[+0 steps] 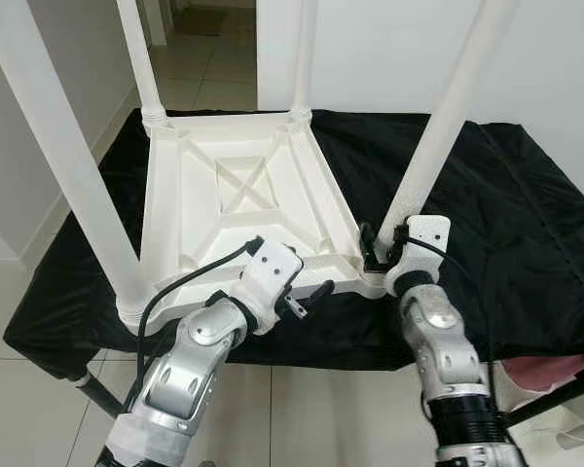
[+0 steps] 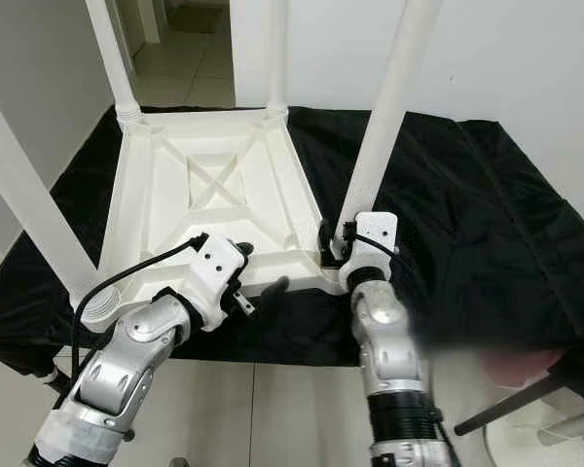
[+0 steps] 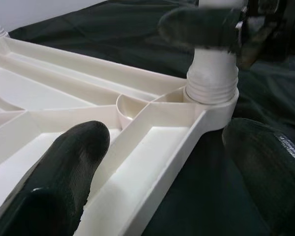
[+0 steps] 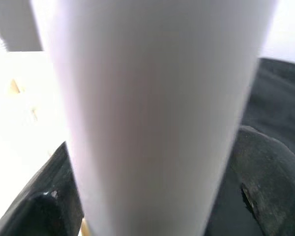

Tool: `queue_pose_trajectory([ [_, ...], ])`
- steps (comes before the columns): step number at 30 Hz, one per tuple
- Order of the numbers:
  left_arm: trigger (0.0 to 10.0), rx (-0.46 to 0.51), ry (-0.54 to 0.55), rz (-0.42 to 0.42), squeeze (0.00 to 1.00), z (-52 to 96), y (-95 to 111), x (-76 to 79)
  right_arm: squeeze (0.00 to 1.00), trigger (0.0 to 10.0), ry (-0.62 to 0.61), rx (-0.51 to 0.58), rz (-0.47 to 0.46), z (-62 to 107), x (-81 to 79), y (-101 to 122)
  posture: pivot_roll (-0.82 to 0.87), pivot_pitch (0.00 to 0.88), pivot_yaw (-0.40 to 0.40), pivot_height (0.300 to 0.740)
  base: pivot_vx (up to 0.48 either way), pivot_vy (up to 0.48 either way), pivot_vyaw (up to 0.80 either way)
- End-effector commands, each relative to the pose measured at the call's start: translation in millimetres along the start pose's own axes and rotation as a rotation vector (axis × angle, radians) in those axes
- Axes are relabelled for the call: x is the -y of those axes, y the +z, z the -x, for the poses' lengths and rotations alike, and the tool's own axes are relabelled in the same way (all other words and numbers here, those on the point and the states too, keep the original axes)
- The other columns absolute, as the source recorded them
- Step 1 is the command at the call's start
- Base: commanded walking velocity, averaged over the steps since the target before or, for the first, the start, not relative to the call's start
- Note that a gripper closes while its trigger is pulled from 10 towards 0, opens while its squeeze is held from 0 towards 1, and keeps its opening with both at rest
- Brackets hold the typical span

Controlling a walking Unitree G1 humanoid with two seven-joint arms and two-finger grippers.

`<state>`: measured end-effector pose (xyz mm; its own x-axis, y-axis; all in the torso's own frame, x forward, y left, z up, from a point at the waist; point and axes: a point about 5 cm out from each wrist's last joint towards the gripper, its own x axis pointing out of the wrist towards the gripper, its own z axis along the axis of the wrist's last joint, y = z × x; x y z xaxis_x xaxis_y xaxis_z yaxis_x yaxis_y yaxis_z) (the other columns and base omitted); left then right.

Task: Building children table

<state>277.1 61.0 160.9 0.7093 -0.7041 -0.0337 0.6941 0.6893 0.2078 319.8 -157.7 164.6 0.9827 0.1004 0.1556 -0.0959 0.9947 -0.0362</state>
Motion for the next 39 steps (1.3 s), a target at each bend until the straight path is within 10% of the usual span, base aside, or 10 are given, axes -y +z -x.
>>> queue_pose_trajectory([
  [1, 10.0, -0.023, 0.022, 0.004, 0.00, -0.8, -5.6, 2.1, 0.00, 10.0, 0.105, -0.001, 0.004, 3.0, 4.8, -5.1, 0.00, 0.003, -0.043, 0.740, 0.000, 0.000, 0.00],
  [11, 10.0, -0.024, 0.010, -0.006, 0.00, -1.9, -6.4, 3.7, 0.00, 10.0, 0.311, -0.018, 0.083, -3.8, 23.2, -6.5, -0.01, 0.007, -0.034, 0.740, 0.000, 0.000, 0.00],
  [23, 10.0, -0.027, 0.014, -0.010, 0.00, -1.7, -6.3, 2.9, 0.00, 9.2, 0.573, -0.096, 0.125, -8.0, 7.5, -24.4, 0.00, 0.016, -0.035, 0.740, 0.000, 0.000, 0.00],
  [24, 10.0, -0.026, 0.015, -0.011, 0.00, -1.9, -6.0, 3.0, 0.00, 5.0, 0.592, -0.103, 0.126, -9.2, 6.5, -26.3, 0.00, 0.018, -0.036, 0.740, 0.000, 0.000, 0.00],
  [26, 10.0, -0.025, 0.015, -0.011, 0.00, -2.2, -5.4, 2.8, 0.00, 4.9, 0.606, -0.108, 0.127, -10.5, 5.7, -27.6, 0.00, 0.021, -0.036, 0.740, 0.000, 0.000, 0.00],
  [27, 10.0, -0.023, 0.016, -0.011, 0.00, -2.4, -4.9, 2.7, 0.00, 0.5, 0.610, -0.116, 0.121, -11.9, 5.6, -29.0, 0.00, 0.021, -0.036, 0.740, 0.000, 0.000, 0.00],
  [39, 10.0, -0.027, 0.029, -0.013, 0.00, -0.1, -4.2, -0.4, 0.00, 0.0, 0.554, -0.160, 0.068, -9.5, 12.9, -44.4, 0.01, 0.038, -0.028, 0.740, 0.000, 0.000, 0.00],
])
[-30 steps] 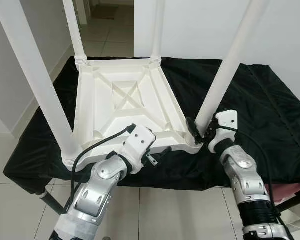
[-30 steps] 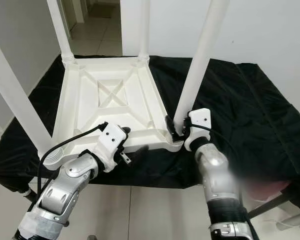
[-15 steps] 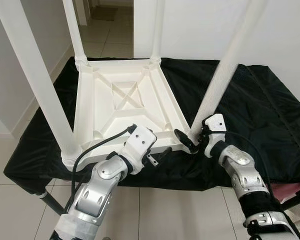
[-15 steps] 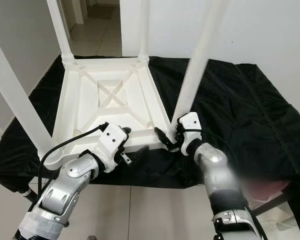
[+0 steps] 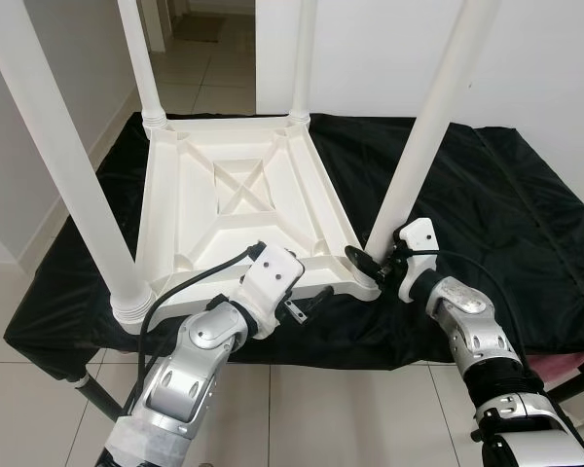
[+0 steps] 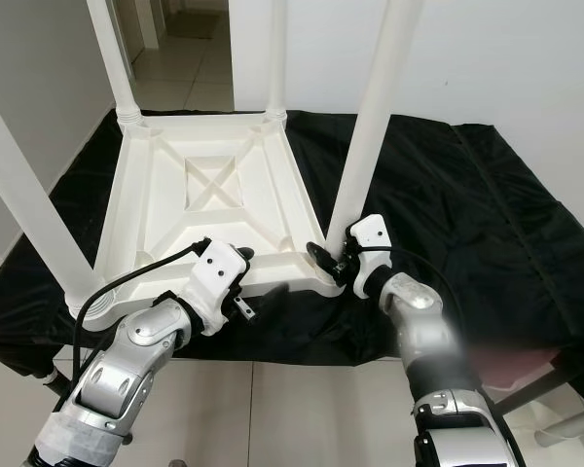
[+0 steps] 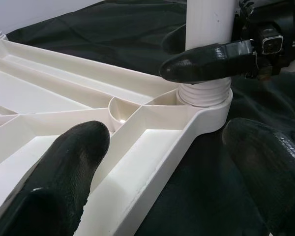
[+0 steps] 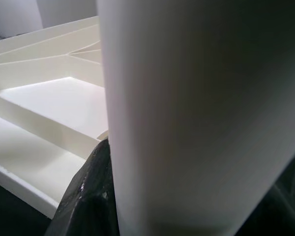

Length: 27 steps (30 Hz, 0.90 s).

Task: Building children table

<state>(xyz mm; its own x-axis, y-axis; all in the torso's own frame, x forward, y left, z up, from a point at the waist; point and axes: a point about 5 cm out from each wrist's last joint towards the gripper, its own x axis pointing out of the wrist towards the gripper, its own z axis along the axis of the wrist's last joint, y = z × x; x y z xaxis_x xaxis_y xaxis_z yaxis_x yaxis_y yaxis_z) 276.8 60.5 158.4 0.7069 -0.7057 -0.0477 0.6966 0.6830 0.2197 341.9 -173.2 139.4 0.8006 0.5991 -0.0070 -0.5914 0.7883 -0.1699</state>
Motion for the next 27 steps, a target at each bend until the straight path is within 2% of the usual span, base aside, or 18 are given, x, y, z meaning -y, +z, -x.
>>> queue_pose_trajectory([
  [1, 10.0, -0.015, 0.035, -0.002, 0.00, 0.2, -2.0, -1.6, 0.00, 0.0, -0.005, -0.047, -0.041, 2.1, -8.2, -16.5, 0.01, 0.040, -0.025, 0.740, 0.000, 0.000, 0.00],
  [2, 10.0, -0.015, 0.035, -0.002, 0.00, 0.2, -2.0, -1.6, 0.00, 0.0, -0.005, -0.047, -0.041, 2.1, -8.2, -16.5, 0.01, 0.040, -0.025, 0.740, 0.000, 0.000, 0.00],
  [3, 10.0, -0.015, 0.035, -0.003, 0.00, 0.2, -2.1, -1.7, 0.00, 10.0, -0.010, -0.045, -0.044, 2.0, -8.2, -17.2, 0.01, 0.040, -0.025, 0.740, 0.000, 0.000, 0.00],
  [9, 10.0, -0.015, 0.033, -0.002, 0.00, 0.2, -1.7, -1.8, 0.00, 10.0, -0.075, -0.074, -0.026, 0.9, -7.0, -20.3, 0.00, 0.040, -0.021, 0.740, 0.000, 0.000, 0.00],
  [11, 10.0, -0.020, 0.026, -0.007, 0.00, 0.2, -3.2, -1.8, 0.00, 10.0, -0.181, -0.087, -0.045, -1.2, -7.5, -23.7, 0.00, 0.041, -0.018, 0.740, 0.000, 0.000, 0.00],
  [12, 10.0, -0.020, 0.026, -0.007, 0.00, 0.2, -3.2, -1.8, 0.00, 10.0, -0.181, -0.087, -0.045, -1.2, -7.5, -23.7, 0.00, 0.041, -0.018, 0.740, 0.000, 0.000, 0.00],
  [15, 10.0, -0.022, 0.024, -0.003, 0.00, 0.4, -3.8, -2.1, 0.00, 10.0, -0.354, -0.055, -0.117, -3.9, -15.9, -18.7, -0.01, 0.049, -0.011, 0.740, 0.000, 0.000, 0.00],
  [17, 10.0, -0.022, 0.024, -0.003, 0.00, 0.4, -3.8, -2.1, 0.00, 10.0, -0.354, -0.055, -0.117, -3.9, -15.9, -18.7, -0.01, 0.049, -0.011, 0.740, 0.000, 0.000, 0.00],
  [18, 10.0, -0.022, 0.024, -0.001, 0.00, 0.6, -3.9, -1.9, 0.00, 10.0, -0.387, -0.051, -0.128, -3.9, -17.5, -17.4, -0.01, 0.049, -0.011, 0.740, 0.000, 0.000, 0.00],
  [19, 10.0, -0.023, 0.022, 0.001, 0.00, 0.6, -4.3, -1.3, 0.00, 10.0, -0.473, -0.058, -0.141, -4.0, -21.7, -16.3, -0.01, 0.052, -0.007, 0.740, 0.000, 0.000, 0.00],
  [20, 10.0, -0.023, 0.022, 0.001, 0.00, 0.6, -4.3, -1.3, 0.00, 10.0, -0.473, -0.058, -0.141, -4.0, -21.7, -16.3, -0.01, 0.052, -0.007, 0.740, 0.000, 0.000, 0.00],
  [23, 10.0, -0.023, 0.019, 0.004, 0.00, 0.4, -4.7, -0.5, 0.00, 10.0, -0.676, -0.086, -0.186, -1.1, -32.8, -17.2, -0.01, 0.050, -0.008, 0.740, 0.000, 0.000, 0.00],
  [24, 10.0, -0.023, 0.019, 0.004, 0.00, 0.4, -4.7, -0.5, 0.00, 10.0, -0.676, -0.086, -0.186, -1.1, -32.8, -17.2, -0.01, 0.050, -0.008, 0.740, 0.000, 0.000, 0.00],
  [25, 10.0, -0.024, 0.019, 0.003, 0.00, 0.1, -5.0, -0.8, 0.00, 10.0, -0.753, -0.083, -0.209, -0.8, -40.3, -17.3, -0.01, 0.048, -0.009, 0.740, 0.000, 0.000, 0.00],
  [27, 10.0, -0.023, 0.022, 0.003, 0.00, -0.1, -4.8, -1.1, 0.00, 10.0, -0.787, -0.057, -0.260, -3.8, -48.6, -15.8, -0.01, 0.048, -0.014, 0.740, 0.000, 0.000, 0.00],
])
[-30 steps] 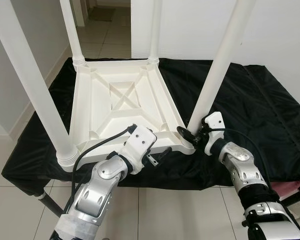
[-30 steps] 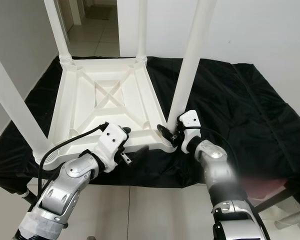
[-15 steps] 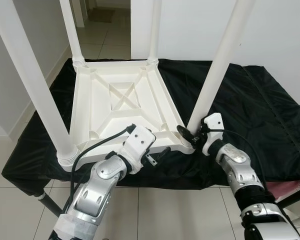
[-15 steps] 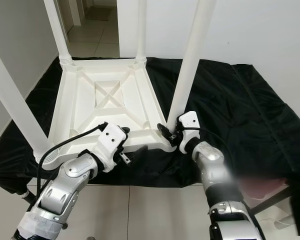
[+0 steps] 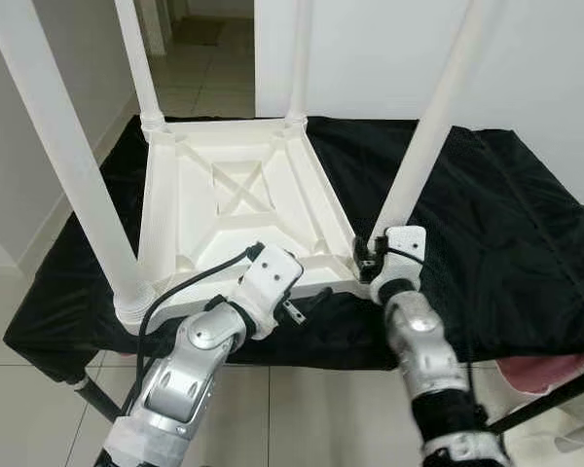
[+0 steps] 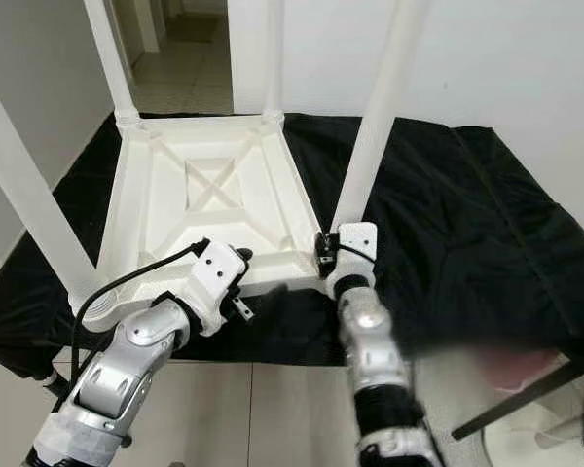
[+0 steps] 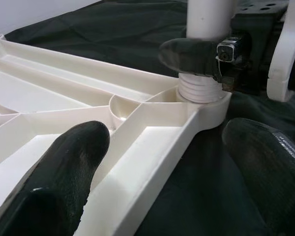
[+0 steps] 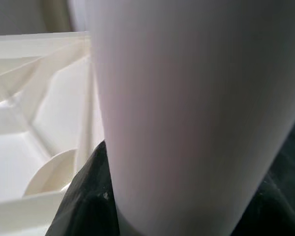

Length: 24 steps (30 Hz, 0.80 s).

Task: Building children table

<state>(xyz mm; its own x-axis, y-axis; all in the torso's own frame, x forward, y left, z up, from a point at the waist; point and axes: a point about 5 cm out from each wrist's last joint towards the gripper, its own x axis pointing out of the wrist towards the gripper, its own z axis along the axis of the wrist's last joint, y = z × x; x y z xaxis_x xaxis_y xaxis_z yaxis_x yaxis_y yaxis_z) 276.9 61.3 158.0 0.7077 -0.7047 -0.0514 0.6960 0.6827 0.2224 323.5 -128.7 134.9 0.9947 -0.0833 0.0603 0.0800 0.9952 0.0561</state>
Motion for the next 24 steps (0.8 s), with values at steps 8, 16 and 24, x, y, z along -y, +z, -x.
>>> queue_pose_trajectory([
  [8, 10.0, -0.019, 0.025, 0.012, 0.00, -1.1, -4.8, 1.6, 0.00, 10.0, 0.038, -0.042, -0.068, 4.5, -9.0, -7.4, 0.00, 0.046, -0.026, 0.740, 0.000, 0.000, 0.00],
  [16, 10.0, -0.014, 0.046, 0.019, 0.00, -0.1, -4.6, -0.2, 1.00, 10.0, 0.104, 0.018, -0.060, 5.6, -10.2, 7.9, 0.00, 0.045, -0.040, 0.740, 0.000, 0.000, 0.00],
  [24, 10.0, -0.013, 0.051, 0.019, 0.00, -0.7, -4.6, -0.3, 1.00, 10.0, 0.176, 0.029, -0.032, 2.3, 1.1, 10.2, 0.00, 0.041, -0.046, 0.740, 0.000, 0.000, 0.00],
])
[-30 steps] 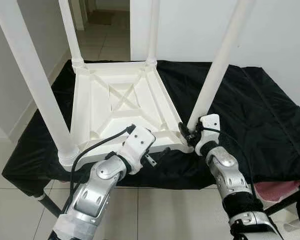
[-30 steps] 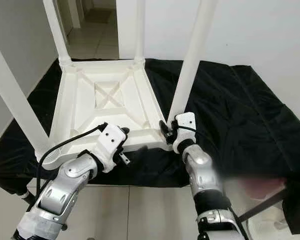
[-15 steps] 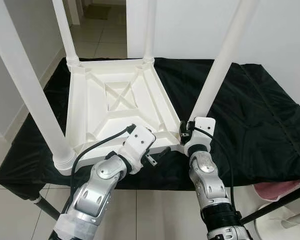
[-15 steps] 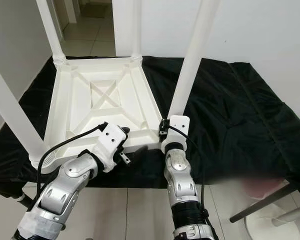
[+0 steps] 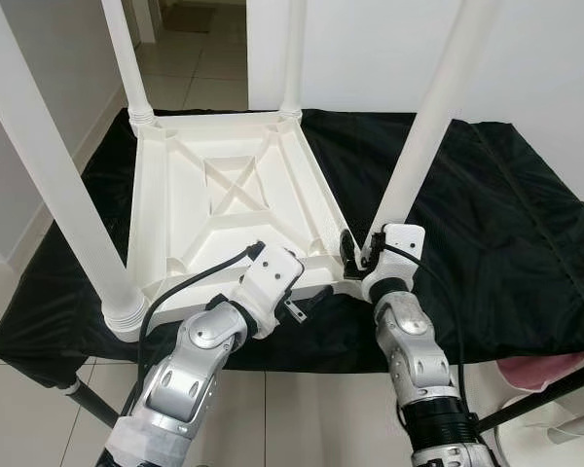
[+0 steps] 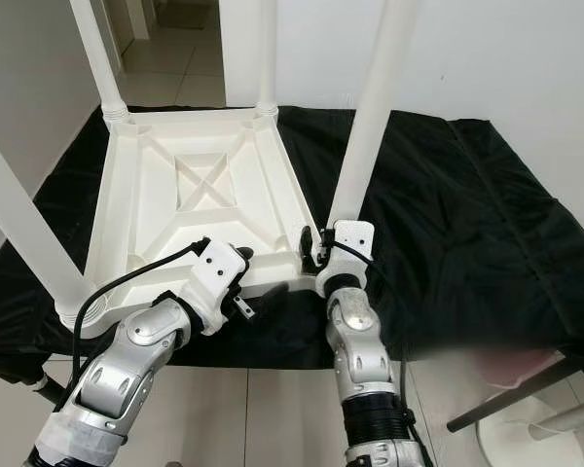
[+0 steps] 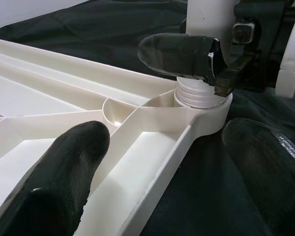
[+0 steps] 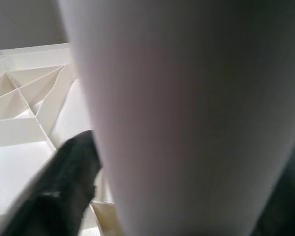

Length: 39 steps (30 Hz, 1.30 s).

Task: Building children table

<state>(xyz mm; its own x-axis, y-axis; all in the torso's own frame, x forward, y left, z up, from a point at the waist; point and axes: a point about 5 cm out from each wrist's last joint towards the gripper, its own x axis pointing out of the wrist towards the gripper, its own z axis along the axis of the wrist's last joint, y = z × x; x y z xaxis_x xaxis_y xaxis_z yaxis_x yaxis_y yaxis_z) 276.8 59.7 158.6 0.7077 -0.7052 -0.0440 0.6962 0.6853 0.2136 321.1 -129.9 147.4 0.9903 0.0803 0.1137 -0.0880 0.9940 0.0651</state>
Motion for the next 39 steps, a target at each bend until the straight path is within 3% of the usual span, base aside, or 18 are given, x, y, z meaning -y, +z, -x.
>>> queue_pose_trajectory([
  [1, 10.0, -0.020, 0.051, 0.009, 0.00, 0.2, -5.4, -1.6, 1.00, 10.0, 0.044, -0.015, -0.004, 1.0, 3.6, -2.5, 0.00, 0.041, -0.046, 0.740, 0.000, 0.000, 0.00],
  [7, 10.0, -0.017, 0.051, 0.008, 0.00, -1.0, -5.0, -1.5, 0.97, 10.0, 0.194, -0.022, 0.030, 3.5, 14.2, -4.2, 0.00, 0.035, -0.046, 0.740, 0.000, 0.000, 0.00],
  [8, 10.0, -0.016, 0.048, 0.003, 0.00, -1.2, -4.5, -1.8, 0.00, 10.0, 0.266, -0.039, 0.068, 3.5, 20.6, -6.7, 0.00, 0.032, -0.045, 0.740, 0.000, 0.000, 0.00],
  [15, 10.0, -0.015, 0.044, 0.000, 0.00, -1.3, -4.3, -3.2, 0.00, 10.0, 0.397, -0.051, 0.108, 1.4, 28.5, -6.7, 0.00, 0.024, -0.042, 0.740, 0.000, 0.000, 0.00],
  [19, 10.0, -0.012, 0.032, -0.004, 0.00, -3.4, -3.1, -2.0, 0.00, 10.0, 0.497, -0.074, 0.149, -8.6, 38.8, -5.0, -0.01, 0.015, -0.034, 0.740, 0.000, 0.000, 0.00],
  [27, 10.0, -0.008, 0.023, -0.008, 0.00, -4.6, -2.1, -1.3, 0.00, 10.0, 0.563, -0.100, 0.188, -16.9, 43.0, -5.3, 0.00, 0.009, -0.033, 0.740, 0.000, 0.000, 0.00],
  [28, 10.0, -0.007, 0.022, -0.011, 0.00, -4.8, -1.7, -1.6, 0.00, 4.4, 0.581, -0.107, 0.211, -19.2, 44.1, -5.1, 0.00, 0.009, -0.033, 0.740, 0.000, 0.000, 0.00],
  [29, 10.0, -0.006, 0.023, -0.012, 0.00, -4.8, -1.4, -1.9, 0.00, 3.6, 0.596, -0.115, 0.214, -20.4, 44.7, -5.5, 0.00, 0.006, -0.036, 0.740, 0.000, 0.000, 0.00],
  [32, 10.0, -0.006, 0.023, -0.012, 0.00, -4.7, -1.3, -2.1, 0.00, 3.6, 0.603, -0.119, 0.211, -20.8, 44.9, -5.8, 0.00, 0.006, -0.036, 0.740, 0.000, 0.000, 0.00],
  [33, 10.0, -0.006, 0.024, -0.012, 0.00, -4.4, -1.3, -2.1, 0.00, 0.0, 0.612, -0.121, 0.213, -20.8, 45.2, -6.5, 0.01, 0.008, -0.038, 0.740, 0.000, 0.000, 0.00],
  [39, 10.0, -0.009, 0.025, -0.013, 0.00, -2.3, -1.9, -1.1, 0.00, 0.0, 0.638, -0.125, 0.199, -18.8, 46.9, -12.4, 0.01, 0.008, -0.038, 0.740, 0.000, 0.000, 0.00],
])
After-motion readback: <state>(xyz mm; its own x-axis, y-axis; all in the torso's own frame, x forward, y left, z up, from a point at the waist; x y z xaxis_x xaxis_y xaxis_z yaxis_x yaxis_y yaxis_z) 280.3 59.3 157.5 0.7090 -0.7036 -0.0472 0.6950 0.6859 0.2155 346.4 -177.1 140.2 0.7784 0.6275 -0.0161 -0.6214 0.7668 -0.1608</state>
